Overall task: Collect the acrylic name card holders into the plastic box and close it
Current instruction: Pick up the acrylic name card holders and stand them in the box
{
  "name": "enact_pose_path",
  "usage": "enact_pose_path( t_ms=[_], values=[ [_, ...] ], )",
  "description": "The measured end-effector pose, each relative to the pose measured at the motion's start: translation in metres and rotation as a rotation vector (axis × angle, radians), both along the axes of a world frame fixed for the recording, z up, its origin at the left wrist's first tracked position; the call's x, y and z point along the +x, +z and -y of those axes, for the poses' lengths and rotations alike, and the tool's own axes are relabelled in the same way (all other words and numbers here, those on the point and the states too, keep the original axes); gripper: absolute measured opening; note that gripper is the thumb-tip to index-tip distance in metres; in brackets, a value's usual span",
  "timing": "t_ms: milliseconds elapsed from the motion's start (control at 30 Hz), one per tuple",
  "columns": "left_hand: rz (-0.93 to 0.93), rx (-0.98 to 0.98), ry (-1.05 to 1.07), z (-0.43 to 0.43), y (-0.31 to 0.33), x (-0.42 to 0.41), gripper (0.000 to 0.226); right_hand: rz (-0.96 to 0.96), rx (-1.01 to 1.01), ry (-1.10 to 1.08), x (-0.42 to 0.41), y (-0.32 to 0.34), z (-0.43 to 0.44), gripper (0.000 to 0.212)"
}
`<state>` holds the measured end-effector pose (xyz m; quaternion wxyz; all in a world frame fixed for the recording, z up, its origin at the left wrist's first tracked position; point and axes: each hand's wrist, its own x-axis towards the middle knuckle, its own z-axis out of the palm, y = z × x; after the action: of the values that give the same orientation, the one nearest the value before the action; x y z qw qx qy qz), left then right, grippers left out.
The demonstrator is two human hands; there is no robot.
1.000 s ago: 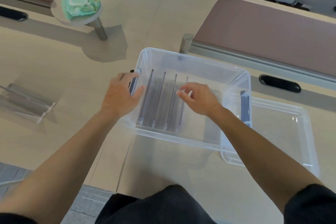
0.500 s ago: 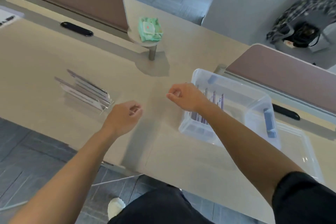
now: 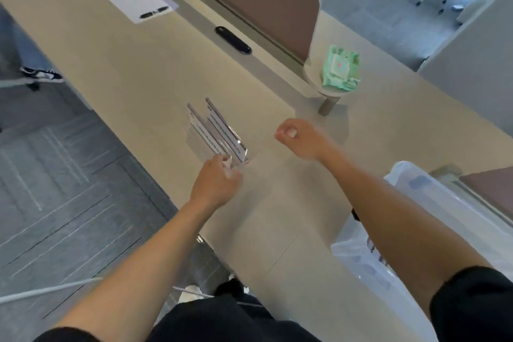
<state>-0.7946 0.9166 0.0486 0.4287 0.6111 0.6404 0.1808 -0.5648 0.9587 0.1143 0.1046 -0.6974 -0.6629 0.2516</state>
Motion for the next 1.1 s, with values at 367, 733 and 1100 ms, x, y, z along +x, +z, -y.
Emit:
enact_pose_path(
  t_ms=[367, 733, 1100],
  values=[
    [-0.054, -0.026, 0.317, -0.088, -0.032, -0.016, 0.067, -0.126, -0.141, 0.151, -0.052, -0.056, -0.088, 0.034],
    [0.196, 0.019, 0.256, -0.192, -0.069, -0.059, 0.072, 0.153, -0.128, 0.152, -0.113, -0.092, -0.065, 0.047],
    [0.417, -0.152, 0.154, -0.194, -0.072, -0.078, 0.084, 0.338, -0.140, 0.030, -0.135, -0.083, -0.063, 0.022]
  ],
)
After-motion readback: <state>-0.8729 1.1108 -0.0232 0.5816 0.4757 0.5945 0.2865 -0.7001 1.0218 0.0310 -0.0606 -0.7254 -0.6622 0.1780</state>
